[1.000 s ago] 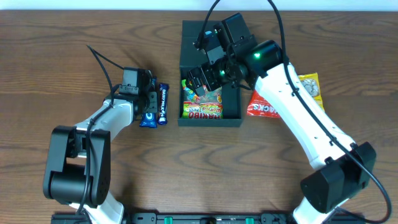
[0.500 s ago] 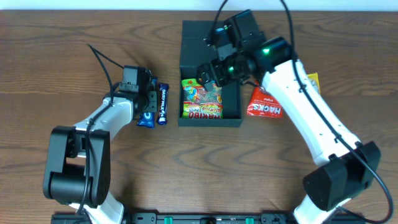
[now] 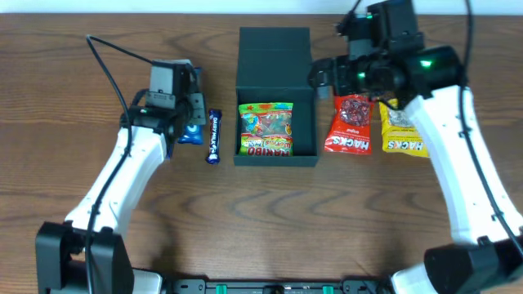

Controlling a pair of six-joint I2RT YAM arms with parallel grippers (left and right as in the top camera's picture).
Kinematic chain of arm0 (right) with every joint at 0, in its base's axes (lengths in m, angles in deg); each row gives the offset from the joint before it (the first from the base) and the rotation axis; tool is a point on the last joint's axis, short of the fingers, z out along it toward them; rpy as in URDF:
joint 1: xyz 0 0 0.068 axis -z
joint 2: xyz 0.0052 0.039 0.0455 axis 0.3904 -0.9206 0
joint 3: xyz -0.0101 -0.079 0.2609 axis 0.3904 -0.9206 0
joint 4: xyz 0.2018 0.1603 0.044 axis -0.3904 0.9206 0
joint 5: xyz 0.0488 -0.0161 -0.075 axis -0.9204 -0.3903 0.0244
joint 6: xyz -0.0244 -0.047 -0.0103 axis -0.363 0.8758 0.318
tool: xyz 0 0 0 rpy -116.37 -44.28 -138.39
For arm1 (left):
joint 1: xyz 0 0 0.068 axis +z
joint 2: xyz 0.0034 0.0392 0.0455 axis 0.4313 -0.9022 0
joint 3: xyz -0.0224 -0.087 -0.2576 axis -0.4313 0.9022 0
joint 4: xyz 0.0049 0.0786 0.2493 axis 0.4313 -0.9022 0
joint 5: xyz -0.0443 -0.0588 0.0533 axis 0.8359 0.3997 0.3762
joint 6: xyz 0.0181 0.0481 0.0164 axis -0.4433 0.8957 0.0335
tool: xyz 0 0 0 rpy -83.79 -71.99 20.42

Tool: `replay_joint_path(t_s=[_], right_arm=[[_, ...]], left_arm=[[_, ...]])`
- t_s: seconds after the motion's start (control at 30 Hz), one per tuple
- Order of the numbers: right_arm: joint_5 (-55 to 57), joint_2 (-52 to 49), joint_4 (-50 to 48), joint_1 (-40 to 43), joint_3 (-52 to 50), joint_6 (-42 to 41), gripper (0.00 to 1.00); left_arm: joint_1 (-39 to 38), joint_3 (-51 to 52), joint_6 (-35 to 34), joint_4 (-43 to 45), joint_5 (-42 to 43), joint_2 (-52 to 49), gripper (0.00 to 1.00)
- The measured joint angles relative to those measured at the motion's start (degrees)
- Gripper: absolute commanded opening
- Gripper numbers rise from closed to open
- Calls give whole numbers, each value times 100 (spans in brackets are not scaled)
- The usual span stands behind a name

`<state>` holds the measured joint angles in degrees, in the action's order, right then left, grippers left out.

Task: Pack container
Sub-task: 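Lower the Oreo pack into the box with left gripper and release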

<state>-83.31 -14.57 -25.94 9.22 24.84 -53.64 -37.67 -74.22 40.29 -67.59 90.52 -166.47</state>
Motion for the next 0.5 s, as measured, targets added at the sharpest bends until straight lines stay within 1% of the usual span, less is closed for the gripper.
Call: replay_joint_path(t_s=[0.03, 0.1, 0.3, 0.4, 0.5], right_arm=[[20, 44, 24, 57, 0, -9, 99], [114, 177, 116, 229, 0, -48, 99], [291, 374, 479, 483, 0, -42, 99], [317, 407, 638, 507, 0, -39, 99], [352, 420, 761, 507, 0, -39, 99]], left_arm=[[-114, 0, -50, 2, 2, 20, 25], [-581, 0, -131, -2, 33, 50, 27], [-1742, 0, -389, 221, -7, 50, 27], [-2131, 0, -647, 415, -11, 48, 26], [-2310, 0, -883, 599, -26, 0, 27]])
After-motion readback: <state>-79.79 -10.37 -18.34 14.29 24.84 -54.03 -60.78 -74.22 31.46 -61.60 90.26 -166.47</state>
